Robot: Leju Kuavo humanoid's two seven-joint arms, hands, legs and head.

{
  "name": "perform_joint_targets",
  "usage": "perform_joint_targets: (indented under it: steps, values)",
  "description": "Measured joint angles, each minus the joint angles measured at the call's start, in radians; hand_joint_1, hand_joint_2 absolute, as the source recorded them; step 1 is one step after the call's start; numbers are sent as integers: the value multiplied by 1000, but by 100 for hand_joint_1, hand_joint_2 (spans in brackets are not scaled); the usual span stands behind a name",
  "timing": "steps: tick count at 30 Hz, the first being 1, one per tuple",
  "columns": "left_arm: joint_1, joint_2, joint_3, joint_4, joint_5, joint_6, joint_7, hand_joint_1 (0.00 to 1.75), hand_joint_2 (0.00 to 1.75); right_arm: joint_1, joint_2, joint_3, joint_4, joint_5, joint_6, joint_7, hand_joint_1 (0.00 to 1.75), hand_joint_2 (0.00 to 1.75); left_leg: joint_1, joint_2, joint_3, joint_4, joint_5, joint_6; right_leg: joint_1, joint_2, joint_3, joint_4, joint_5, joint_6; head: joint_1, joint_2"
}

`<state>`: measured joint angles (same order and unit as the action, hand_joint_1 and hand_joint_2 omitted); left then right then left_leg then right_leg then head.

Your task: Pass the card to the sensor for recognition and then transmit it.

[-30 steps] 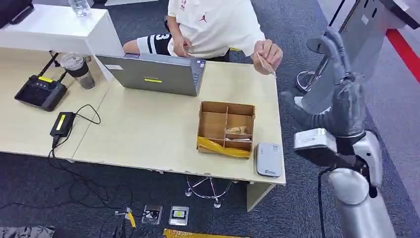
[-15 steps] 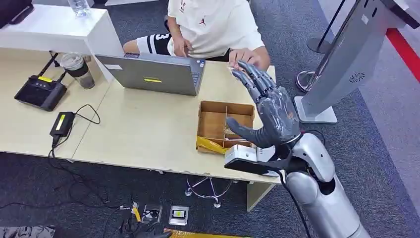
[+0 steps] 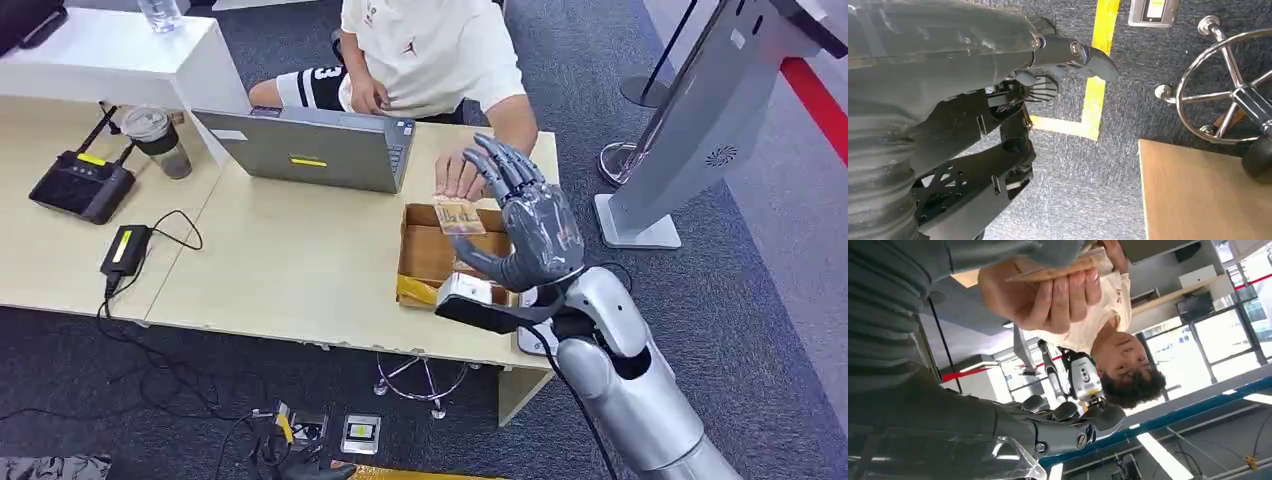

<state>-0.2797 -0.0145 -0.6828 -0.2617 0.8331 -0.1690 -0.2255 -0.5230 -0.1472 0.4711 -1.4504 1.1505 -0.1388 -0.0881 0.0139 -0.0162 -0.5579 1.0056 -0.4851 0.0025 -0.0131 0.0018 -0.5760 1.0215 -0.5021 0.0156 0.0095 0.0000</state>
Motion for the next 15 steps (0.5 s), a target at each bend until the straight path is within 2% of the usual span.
perform_joint_targets:
  steps: [15]
  values:
    - [-11, 0, 0, 0, -7, 3, 11, 0, 175, 0, -4, -9, 37, 25, -26, 13, 0, 175, 0, 1, 1, 0, 0, 0, 0, 0, 0, 0, 0, 0, 0, 0]
